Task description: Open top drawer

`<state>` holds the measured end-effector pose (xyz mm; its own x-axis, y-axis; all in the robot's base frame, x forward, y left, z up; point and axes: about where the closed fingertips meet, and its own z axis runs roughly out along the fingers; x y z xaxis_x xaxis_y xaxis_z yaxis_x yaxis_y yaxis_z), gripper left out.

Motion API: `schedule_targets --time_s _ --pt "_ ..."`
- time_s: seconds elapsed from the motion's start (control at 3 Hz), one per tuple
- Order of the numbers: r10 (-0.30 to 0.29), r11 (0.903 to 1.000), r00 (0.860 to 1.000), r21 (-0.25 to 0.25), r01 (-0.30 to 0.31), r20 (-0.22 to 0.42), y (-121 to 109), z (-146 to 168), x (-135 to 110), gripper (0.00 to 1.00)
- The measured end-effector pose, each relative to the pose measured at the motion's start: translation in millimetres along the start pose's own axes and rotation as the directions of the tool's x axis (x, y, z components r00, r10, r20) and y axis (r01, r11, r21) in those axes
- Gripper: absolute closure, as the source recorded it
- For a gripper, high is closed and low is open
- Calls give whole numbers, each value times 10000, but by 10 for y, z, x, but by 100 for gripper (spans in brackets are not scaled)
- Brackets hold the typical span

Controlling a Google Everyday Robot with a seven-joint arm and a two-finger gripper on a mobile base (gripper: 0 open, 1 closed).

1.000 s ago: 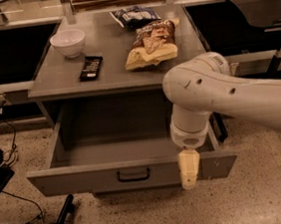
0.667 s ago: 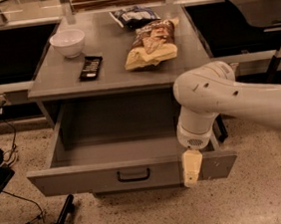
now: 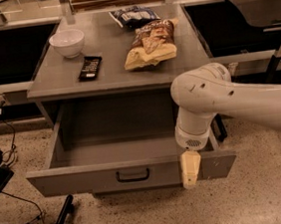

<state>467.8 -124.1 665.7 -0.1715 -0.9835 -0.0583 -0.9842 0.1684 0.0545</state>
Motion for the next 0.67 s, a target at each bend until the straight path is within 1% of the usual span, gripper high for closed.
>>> schedule_targets --time_s 0.33,0.67 --pt "-38 9964 10000 -842 32 -62 373 98 116 19" --pt "-59 9898 9999 -1423 41 -124 687 68 248 42"
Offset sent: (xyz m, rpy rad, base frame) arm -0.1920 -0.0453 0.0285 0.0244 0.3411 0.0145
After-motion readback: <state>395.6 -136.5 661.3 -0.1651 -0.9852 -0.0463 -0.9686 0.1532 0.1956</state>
